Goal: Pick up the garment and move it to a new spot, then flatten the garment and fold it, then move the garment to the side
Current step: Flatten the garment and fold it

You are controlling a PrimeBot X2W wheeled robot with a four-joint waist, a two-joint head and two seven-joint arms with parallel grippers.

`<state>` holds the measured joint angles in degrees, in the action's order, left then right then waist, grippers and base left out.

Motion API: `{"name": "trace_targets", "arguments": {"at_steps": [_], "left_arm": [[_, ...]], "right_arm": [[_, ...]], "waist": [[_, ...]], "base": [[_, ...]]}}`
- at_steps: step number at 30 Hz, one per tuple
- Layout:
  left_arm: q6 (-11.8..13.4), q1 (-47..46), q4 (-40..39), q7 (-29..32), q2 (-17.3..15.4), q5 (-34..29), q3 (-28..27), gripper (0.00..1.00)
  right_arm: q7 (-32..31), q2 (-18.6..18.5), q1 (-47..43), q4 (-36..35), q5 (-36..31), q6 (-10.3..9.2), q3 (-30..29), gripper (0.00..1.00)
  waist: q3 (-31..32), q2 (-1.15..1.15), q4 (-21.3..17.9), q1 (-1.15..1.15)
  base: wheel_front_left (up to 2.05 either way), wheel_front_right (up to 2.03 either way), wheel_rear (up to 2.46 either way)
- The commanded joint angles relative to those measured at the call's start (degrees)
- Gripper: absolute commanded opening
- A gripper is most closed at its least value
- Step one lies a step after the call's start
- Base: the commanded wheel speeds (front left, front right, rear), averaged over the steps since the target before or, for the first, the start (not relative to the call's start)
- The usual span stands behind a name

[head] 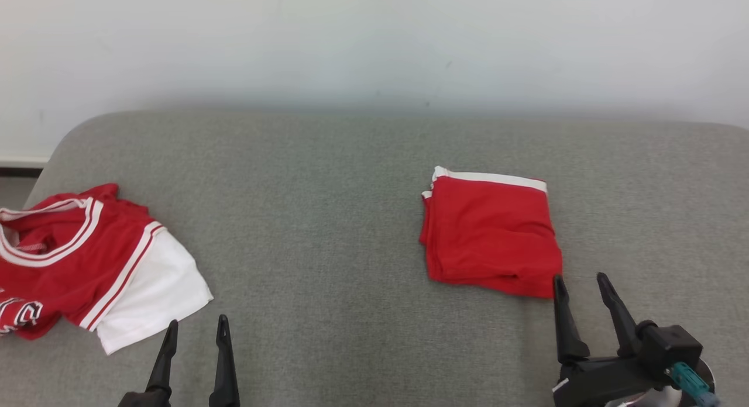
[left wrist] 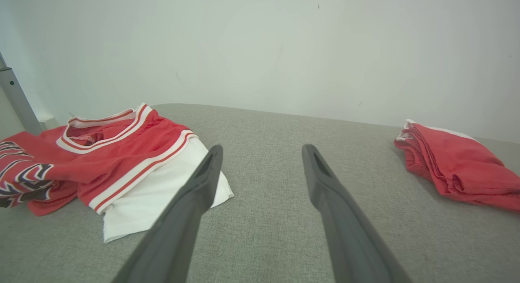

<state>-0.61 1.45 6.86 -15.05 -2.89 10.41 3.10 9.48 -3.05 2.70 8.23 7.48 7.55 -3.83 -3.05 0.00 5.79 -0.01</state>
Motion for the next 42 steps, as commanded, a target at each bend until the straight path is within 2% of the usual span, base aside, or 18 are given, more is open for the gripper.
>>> {"name": "trace_targets", "arguments": {"at_steps": [1, 12, 20, 42], "left_arm": [[-0.3, 1.0, -0.2, -0.2, 0.0, -0.4, -0.4, 1.00], [-1.8, 3.1, 1.1, -0.2, 0.0, -0.5, -2.3, 1.00], [-2.8, 3.8, 2.6, -0.2, 0.0, -0.2, -2.6, 1.00], [-3.1, 3.7, 2.4, -0.2, 0.0, -1.2, -3.0, 1.00]], "right_arm": [[0.5, 0.3, -0.6, 0.2, 0.1, -0.13, -0.4, 1.00], [2.7, 0.3, -2.8, 3.2, -2.4, -0.13, -4.5, 1.00], [3.7, 0.2, -2.6, 4.5, -3.5, -0.13, -3.1, 1.00], [4.5, 0.3, -1.7, 5.3, -3.8, -0.13, -1.8, 1.00]], "waist": [[1.7, 0.00, -1.7, 0.01], [3.5, 0.00, -5.2, 0.01], [3.8, 0.00, -7.3, 0.01], [3.2, 0.00, -7.6, 0.01]], "base": [[0.00, 0.00, 0.00], [0.00, 0.00, 0.00], [0.00, 0.00, 0.00], [0.00, 0.00, 0.00]]}}
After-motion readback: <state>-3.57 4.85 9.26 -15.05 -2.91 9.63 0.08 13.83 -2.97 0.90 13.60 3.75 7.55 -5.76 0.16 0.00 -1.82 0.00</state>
